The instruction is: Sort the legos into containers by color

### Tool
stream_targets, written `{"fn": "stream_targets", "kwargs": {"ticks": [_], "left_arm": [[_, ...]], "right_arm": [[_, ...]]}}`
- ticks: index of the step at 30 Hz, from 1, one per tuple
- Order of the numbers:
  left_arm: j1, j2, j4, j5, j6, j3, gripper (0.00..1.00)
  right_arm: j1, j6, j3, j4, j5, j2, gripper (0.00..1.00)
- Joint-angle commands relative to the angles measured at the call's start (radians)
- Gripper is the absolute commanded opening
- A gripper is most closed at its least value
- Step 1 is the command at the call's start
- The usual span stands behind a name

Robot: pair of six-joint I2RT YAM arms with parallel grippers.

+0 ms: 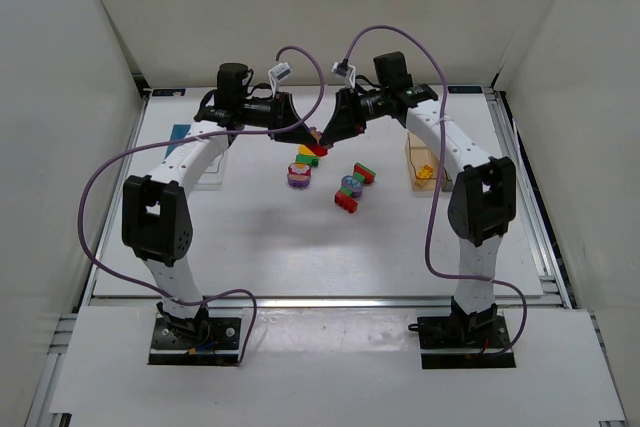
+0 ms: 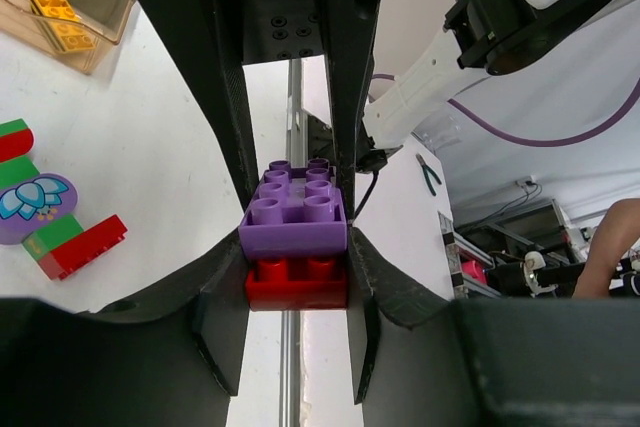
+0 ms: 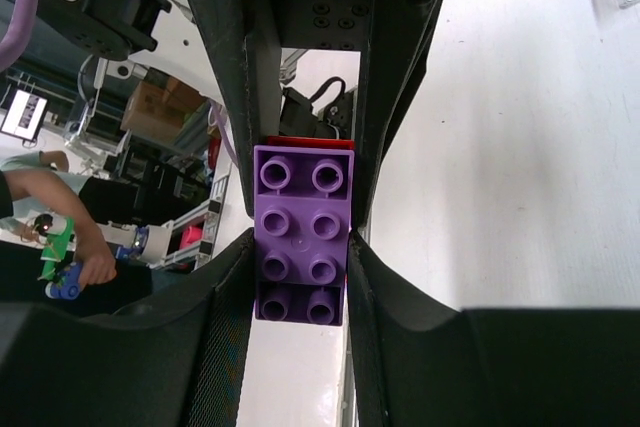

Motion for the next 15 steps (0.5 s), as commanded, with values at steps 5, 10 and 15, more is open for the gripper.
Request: {"fn": "stream_targets", "kwargs": {"ticks": [5,10,15], "left_arm": [[-0.011,-0.024,0.001,0.042,0.015,-0.020,0.25],[-0.011,-0.033,0.007,0.051,0.019,-0.040,0.15],[-0.011,-0.059,-0.031,0.051,0.053,-0.066,0.12]], "right_arm": [[0.007,0.008,0.055,0.050,-0.035,0.005,0.00],[-0.001,0.003,0.060,0.049,-0.019,0.007,0.00],[-0.059,-0.006,0.055,0.043,0.013,-0.002,0.00]]}}
